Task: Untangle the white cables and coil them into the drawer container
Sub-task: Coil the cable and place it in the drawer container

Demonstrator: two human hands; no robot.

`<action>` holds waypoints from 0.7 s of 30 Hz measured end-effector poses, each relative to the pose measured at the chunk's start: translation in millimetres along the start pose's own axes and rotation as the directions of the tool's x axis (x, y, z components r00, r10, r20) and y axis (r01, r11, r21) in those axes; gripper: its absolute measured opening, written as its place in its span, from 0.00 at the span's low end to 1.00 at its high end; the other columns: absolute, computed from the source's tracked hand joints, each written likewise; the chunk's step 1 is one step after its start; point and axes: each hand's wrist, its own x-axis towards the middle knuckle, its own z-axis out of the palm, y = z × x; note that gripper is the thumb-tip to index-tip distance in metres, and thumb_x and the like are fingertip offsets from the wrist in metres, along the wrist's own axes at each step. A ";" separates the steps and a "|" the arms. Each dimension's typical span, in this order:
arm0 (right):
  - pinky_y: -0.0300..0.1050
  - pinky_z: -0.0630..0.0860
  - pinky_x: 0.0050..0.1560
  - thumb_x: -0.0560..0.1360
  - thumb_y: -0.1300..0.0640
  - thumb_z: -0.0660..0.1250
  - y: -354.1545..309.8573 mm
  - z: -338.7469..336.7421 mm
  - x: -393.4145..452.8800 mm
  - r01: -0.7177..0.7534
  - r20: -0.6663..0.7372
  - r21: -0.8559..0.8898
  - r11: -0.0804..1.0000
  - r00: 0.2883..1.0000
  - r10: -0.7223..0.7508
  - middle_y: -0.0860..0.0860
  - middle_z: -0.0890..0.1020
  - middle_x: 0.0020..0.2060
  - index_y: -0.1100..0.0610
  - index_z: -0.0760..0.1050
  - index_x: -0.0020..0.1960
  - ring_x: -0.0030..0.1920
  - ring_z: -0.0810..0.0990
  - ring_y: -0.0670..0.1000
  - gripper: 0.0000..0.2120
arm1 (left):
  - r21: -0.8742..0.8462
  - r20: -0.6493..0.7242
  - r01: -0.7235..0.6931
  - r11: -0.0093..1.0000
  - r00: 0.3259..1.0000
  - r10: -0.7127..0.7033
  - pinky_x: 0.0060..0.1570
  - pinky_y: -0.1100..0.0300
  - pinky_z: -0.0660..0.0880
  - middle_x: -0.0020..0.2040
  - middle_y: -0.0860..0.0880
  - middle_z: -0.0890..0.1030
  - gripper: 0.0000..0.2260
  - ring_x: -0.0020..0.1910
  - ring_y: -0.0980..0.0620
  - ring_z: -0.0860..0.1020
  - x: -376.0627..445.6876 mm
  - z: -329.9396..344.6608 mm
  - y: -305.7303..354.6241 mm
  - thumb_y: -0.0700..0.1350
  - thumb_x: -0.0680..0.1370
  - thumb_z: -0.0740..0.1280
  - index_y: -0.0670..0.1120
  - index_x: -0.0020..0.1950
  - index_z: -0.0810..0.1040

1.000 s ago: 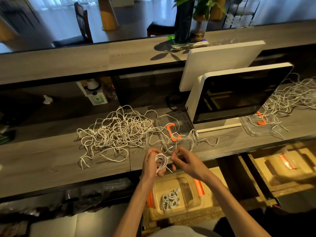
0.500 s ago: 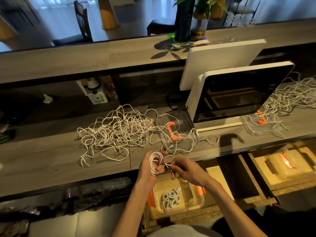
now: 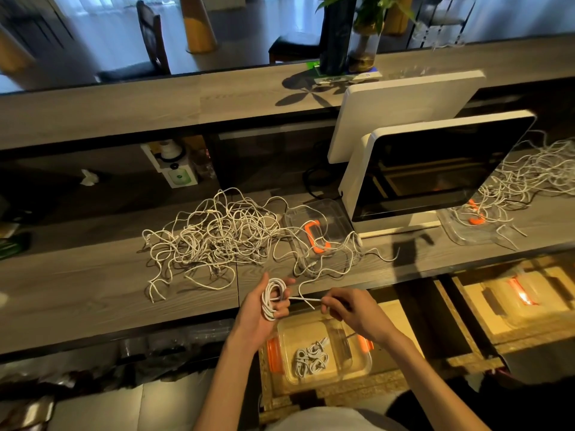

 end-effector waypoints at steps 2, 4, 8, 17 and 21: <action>0.37 0.70 0.38 0.84 0.54 0.65 1.6 -1.8 -1.2 0.007 0.007 -0.023 1.000 1.000 -0.007 0.47 0.79 0.32 0.52 0.81 0.43 0.32 0.73 0.41 0.13 | 0.045 -0.008 -0.010 0.999 1.000 0.010 0.23 0.66 0.60 0.37 0.44 0.73 0.26 0.27 0.56 0.65 -0.2 -3.3 -1.3 0.55 0.85 0.55 0.32 0.61 0.75; 0.39 0.71 0.38 0.84 0.51 0.65 1.7 -3.9 -2.9 0.019 0.027 -0.046 0.999 0.999 -0.018 0.46 0.79 0.32 0.49 0.81 0.43 0.32 0.73 0.41 0.12 | 0.158 -0.017 -0.051 0.986 0.998 0.054 0.24 0.66 0.61 0.38 0.44 0.75 0.26 0.28 0.56 0.66 0.1 -6.3 -3.9 0.55 0.85 0.55 0.31 0.61 0.75; 0.44 0.73 0.37 0.84 0.47 0.62 -14.0 -11.8 -5.7 0.117 0.158 -0.114 0.987 0.983 -0.098 0.48 0.81 0.34 0.47 0.82 0.48 0.33 0.77 0.47 0.12 | 0.496 -0.005 -0.161 0.853 0.982 0.188 0.27 0.66 0.64 0.43 0.43 0.81 0.25 0.33 0.55 0.73 -2.5 -7.2 -11.9 0.57 0.85 0.56 0.38 0.57 0.83; 0.34 0.71 0.42 0.85 0.53 0.63 -58.8 -25.0 17.7 0.310 0.394 -0.141 0.940 0.889 -0.234 0.40 0.80 0.38 0.51 0.81 0.52 0.39 0.78 0.41 0.08 | 0.765 -0.069 -0.085 0.639 0.975 0.212 0.36 0.59 0.70 0.36 0.46 0.81 0.29 0.36 0.50 0.78 -5.5 17.1 -27.9 0.62 0.84 0.51 0.42 0.52 0.83; 0.38 0.78 0.49 0.83 0.53 0.67 -58.5 -15.8 31.3 0.292 0.207 -0.104 0.951 0.941 -0.266 0.40 0.83 0.45 0.54 0.83 0.55 0.48 0.82 0.41 0.07 | 0.689 -0.031 -0.054 0.723 0.994 0.104 0.26 0.63 0.61 0.32 0.44 0.80 0.40 0.25 0.53 0.72 -12.0 23.2 -28.4 0.74 0.78 0.44 0.45 0.43 0.83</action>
